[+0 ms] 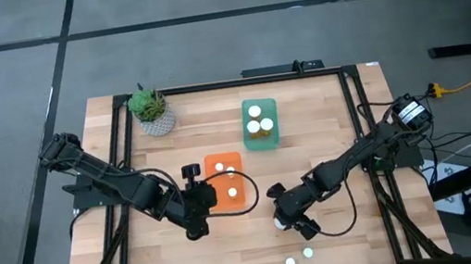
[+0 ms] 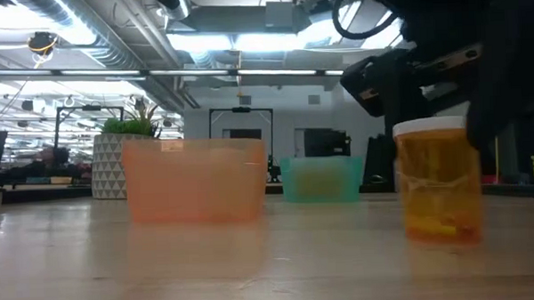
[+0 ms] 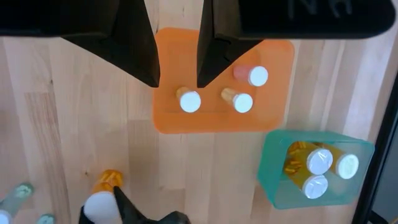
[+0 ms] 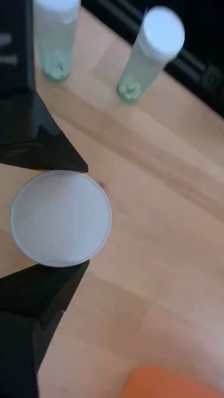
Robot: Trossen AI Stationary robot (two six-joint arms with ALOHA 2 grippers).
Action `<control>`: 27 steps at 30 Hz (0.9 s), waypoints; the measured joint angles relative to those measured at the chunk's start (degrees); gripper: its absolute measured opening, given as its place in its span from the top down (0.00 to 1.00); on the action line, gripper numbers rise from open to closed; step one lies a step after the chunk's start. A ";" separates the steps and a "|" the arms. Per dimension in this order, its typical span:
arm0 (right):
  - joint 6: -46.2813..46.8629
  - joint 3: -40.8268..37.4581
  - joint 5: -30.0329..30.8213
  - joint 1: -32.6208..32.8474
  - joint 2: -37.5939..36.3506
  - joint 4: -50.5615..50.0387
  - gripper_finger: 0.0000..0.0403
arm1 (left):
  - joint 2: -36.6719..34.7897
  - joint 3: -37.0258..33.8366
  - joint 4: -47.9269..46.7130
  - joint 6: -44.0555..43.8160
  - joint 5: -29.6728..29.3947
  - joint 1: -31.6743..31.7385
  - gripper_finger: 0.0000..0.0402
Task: Pick and place medicine bottles into bin by pill shape (circle, oval)
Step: Put the large orange pill bottle into the blue bin
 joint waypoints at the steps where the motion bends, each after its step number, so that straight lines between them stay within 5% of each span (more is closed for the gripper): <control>1: -0.66 0.04 0.49 -0.24 -0.18 -0.61 0.47 | 0.00 0.00 0.01 0.01 0.00 0.00 0.75; 8: -3.57 -0.05 2.15 -3.43 -6.35 -5.90 0.48 | 0.02 0.00 0.03 0.01 0.00 0.00 0.75; 19: -8.44 -0.05 16.35 -12.90 -22.37 -13.03 0.46 | 0.02 0.00 0.34 0.01 -0.02 0.01 0.75; 27: -10.82 -0.01 16.31 -24.84 -21.15 -12.81 0.46 | 0.02 0.00 0.48 0.01 -1.40 0.00 0.75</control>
